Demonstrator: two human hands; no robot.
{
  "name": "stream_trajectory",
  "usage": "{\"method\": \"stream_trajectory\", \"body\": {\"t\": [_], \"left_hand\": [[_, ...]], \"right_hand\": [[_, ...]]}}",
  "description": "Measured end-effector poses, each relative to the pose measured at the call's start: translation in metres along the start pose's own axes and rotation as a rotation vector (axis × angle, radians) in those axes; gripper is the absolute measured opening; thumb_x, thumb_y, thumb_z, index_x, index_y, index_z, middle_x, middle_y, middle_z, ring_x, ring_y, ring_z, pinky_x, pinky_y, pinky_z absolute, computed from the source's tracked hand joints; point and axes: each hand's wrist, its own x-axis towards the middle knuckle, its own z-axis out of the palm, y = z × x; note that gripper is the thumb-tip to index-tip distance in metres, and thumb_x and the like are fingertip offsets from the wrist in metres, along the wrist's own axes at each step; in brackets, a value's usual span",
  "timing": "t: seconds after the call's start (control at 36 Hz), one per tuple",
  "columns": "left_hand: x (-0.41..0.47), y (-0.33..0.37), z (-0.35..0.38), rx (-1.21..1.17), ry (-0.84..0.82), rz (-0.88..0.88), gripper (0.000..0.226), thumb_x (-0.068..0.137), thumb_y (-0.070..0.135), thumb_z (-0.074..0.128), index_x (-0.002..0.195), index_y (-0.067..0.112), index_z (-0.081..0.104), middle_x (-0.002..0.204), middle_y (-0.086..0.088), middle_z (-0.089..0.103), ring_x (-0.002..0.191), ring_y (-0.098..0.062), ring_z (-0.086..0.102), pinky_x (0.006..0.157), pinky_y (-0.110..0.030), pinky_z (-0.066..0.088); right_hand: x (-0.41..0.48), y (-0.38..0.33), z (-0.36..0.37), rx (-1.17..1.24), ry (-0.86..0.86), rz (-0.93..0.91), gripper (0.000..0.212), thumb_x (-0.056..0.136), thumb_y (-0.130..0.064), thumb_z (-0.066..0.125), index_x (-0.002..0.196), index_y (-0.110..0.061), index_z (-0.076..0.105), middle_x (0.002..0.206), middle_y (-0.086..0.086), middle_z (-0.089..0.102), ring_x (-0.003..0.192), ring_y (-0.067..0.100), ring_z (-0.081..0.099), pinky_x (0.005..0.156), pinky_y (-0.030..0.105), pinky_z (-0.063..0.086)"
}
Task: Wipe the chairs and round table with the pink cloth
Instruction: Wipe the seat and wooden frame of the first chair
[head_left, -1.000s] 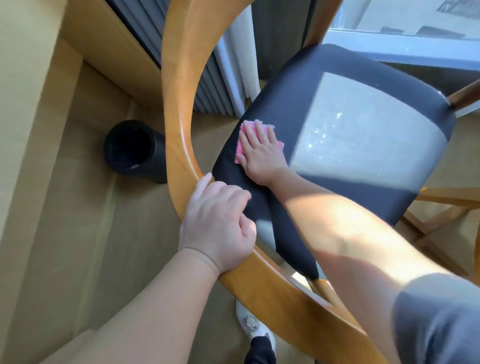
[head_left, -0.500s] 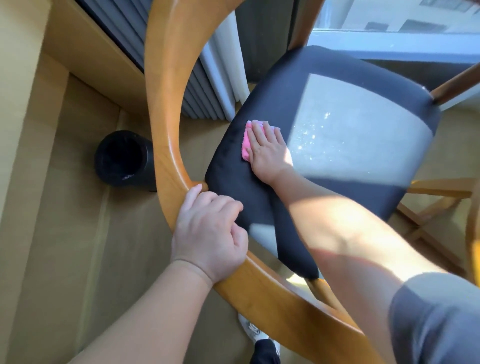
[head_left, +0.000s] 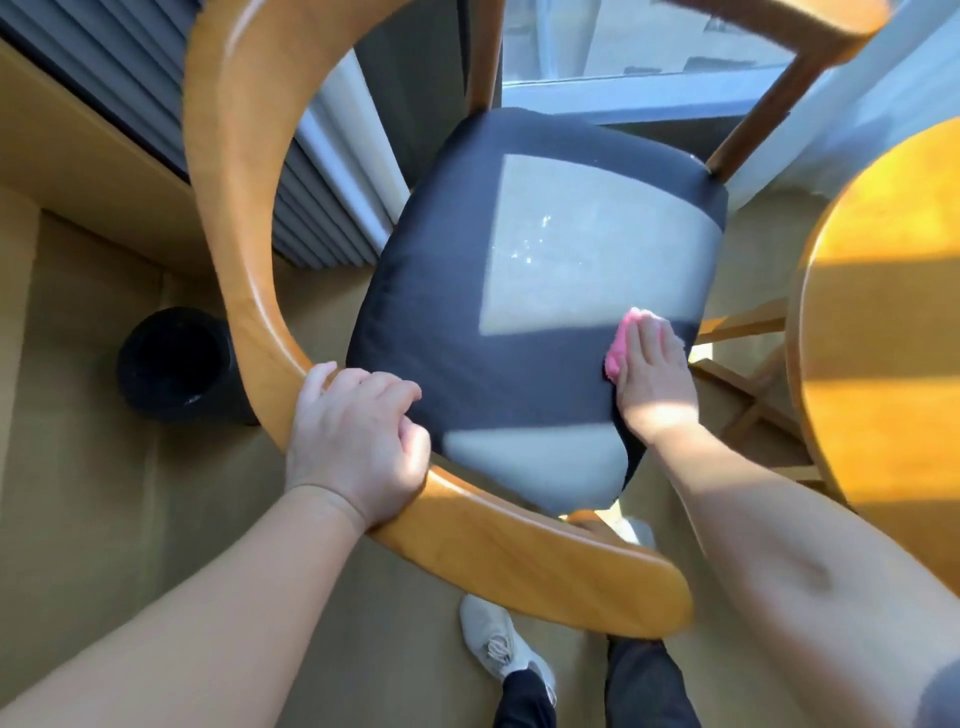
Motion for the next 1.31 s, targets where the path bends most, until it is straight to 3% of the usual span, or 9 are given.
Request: {"method": "stream_trajectory", "body": {"t": [0.11,0.19,0.5,0.56,0.61,0.69,0.75,1.11,1.31], "left_hand": [[0.001,0.001,-0.001,0.02,-0.001,-0.004,0.034,0.078,0.03,0.042,0.098,0.023,0.068,0.091,0.007,0.066,0.09,-0.016,0.058,0.105,-0.043,0.032],[0.0,0.001,-0.001,0.019,0.005,-0.005,0.034,0.078,0.029,0.043,0.099,0.023,0.068,0.092,0.007,0.066,0.09,-0.017,0.059,0.105,-0.043,0.032],[0.001,-0.003,0.002,-0.037,0.035,-0.038,0.029,0.078,0.028,0.047,0.098,0.022,0.067,0.088,0.008,0.065,0.087,-0.015,0.058,0.103,-0.04,0.034],[0.001,-0.004,0.003,-0.057,0.049,-0.067,0.028,0.077,0.028,0.048,0.097,0.022,0.067,0.088,0.008,0.065,0.087,-0.015,0.058,0.105,-0.04,0.034],[0.001,-0.004,0.004,-0.069,0.055,-0.102,0.026,0.077,0.028,0.051,0.097,0.023,0.067,0.088,0.009,0.064,0.087,-0.013,0.057,0.108,-0.04,0.032],[0.0,-0.004,0.005,-0.093,0.057,-0.15,0.023,0.078,0.027,0.055,0.097,0.024,0.066,0.088,0.009,0.063,0.088,-0.013,0.056,0.112,-0.041,0.028],[0.0,-0.005,0.005,-0.108,0.061,-0.164,0.024,0.077,0.024,0.056,0.099,0.023,0.066,0.09,0.009,0.063,0.09,-0.014,0.056,0.113,-0.042,0.025],[0.001,-0.003,0.002,-0.131,0.031,-0.158,0.031,0.074,0.025,0.05,0.1,0.023,0.068,0.096,0.01,0.065,0.096,-0.015,0.056,0.114,-0.044,0.022],[0.001,-0.004,0.003,-0.117,0.039,-0.147,0.034,0.072,0.026,0.046,0.097,0.022,0.068,0.094,0.01,0.066,0.094,-0.016,0.057,0.113,-0.044,0.023]], "right_hand": [[-0.017,0.012,0.004,0.102,0.042,0.068,0.054,0.099,-0.005,0.04,0.147,0.013,0.021,0.154,0.028,0.024,0.142,0.046,0.019,0.119,0.046,0.017],[-0.013,0.006,0.002,0.039,-0.001,0.052,0.054,0.1,-0.011,0.023,0.149,0.011,0.014,0.157,0.023,0.018,0.146,0.039,0.013,0.12,0.043,0.005],[0.035,-0.094,-0.01,-0.009,0.019,-0.436,0.051,0.101,-0.023,0.04,0.147,-0.001,0.035,0.152,0.019,0.036,0.138,0.044,0.032,0.113,0.053,0.022],[0.052,-0.119,-0.012,0.001,0.039,-0.379,0.049,0.098,-0.027,0.039,0.142,-0.005,0.043,0.143,0.016,0.045,0.128,0.04,0.04,0.092,0.051,0.041],[0.07,-0.142,-0.015,0.019,0.036,-0.324,0.05,0.099,-0.033,0.031,0.141,-0.009,0.04,0.141,0.011,0.043,0.123,0.036,0.039,0.075,0.044,0.042],[0.096,-0.173,-0.006,0.031,-0.035,-0.444,0.054,0.107,-0.029,0.022,0.154,-0.005,0.016,0.162,0.011,0.012,0.147,0.039,0.007,0.113,0.052,0.015],[0.11,-0.193,-0.005,0.009,-0.041,-0.509,0.053,0.107,-0.026,0.021,0.154,-0.002,0.013,0.162,0.014,0.008,0.148,0.04,0.001,0.117,0.052,0.0],[0.157,-0.25,-0.028,-0.044,-0.004,-0.496,0.063,0.102,-0.044,0.02,0.148,-0.002,0.03,0.156,0.014,0.026,0.143,0.038,0.017,0.116,0.05,0.013],[0.161,-0.233,-0.023,-0.057,0.048,-0.51,0.056,0.104,-0.033,0.017,0.15,-0.003,0.025,0.156,0.013,0.026,0.141,0.035,0.021,0.114,0.046,0.015]]}}
